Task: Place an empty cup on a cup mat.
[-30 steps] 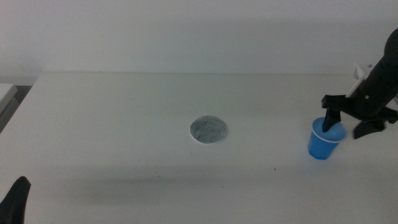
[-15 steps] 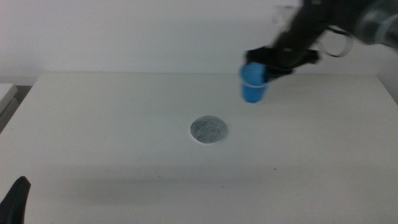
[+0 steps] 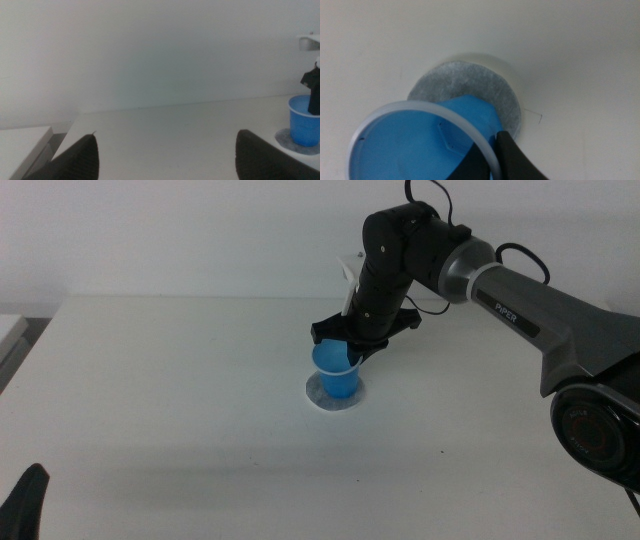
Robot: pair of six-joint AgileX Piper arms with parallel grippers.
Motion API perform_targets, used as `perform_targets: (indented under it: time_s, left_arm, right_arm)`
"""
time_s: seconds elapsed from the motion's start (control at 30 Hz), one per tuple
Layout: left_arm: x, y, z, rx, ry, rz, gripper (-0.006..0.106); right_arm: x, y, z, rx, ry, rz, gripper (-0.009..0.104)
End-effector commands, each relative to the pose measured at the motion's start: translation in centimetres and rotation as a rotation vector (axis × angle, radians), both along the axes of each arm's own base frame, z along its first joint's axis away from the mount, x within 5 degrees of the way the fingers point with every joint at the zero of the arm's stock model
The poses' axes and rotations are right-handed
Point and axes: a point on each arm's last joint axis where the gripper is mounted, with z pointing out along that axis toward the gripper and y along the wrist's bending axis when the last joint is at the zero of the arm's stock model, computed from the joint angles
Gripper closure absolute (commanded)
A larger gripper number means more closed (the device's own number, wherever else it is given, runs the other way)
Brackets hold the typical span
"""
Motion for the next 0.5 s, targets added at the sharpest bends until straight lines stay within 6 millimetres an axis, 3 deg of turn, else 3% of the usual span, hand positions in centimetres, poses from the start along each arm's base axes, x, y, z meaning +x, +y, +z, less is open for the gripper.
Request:
perform_targets:
  time_s: [0.0, 0.1, 0.23, 0.33, 0.47]
  left_arm:
    - [0.0, 0.0, 0.1, -0.011, -0.015, -0.004, 0.007]
    - [0.0, 0.0, 0.1, -0.011, -0.015, -0.004, 0.007]
    - [0.0, 0.0, 0.1, -0.011, -0.015, -0.004, 0.007]
    - [0.0, 0.0, 0.1, -0.011, -0.015, -0.004, 0.007]
    - [0.0, 0.0, 0.1, -0.011, -0.015, -0.004, 0.007]
  right_arm:
    - [0.0, 0.1, 0.2, -0.001, -0.001, -0.002, 0.095]
    - [0.0, 0.1, 0.2, 0.0, 0.001, -0.002, 0.09]
    - [-0.1, 0.0, 1.1, 0.008, -0.02, 0.01, 0.062]
    - [-0.3, -0.2, 3.6, 0.019, -0.072, 0.054, 0.038]
    - [-1.0, -2.0, 9.7, 0.062, -0.202, 0.08, 0.017]
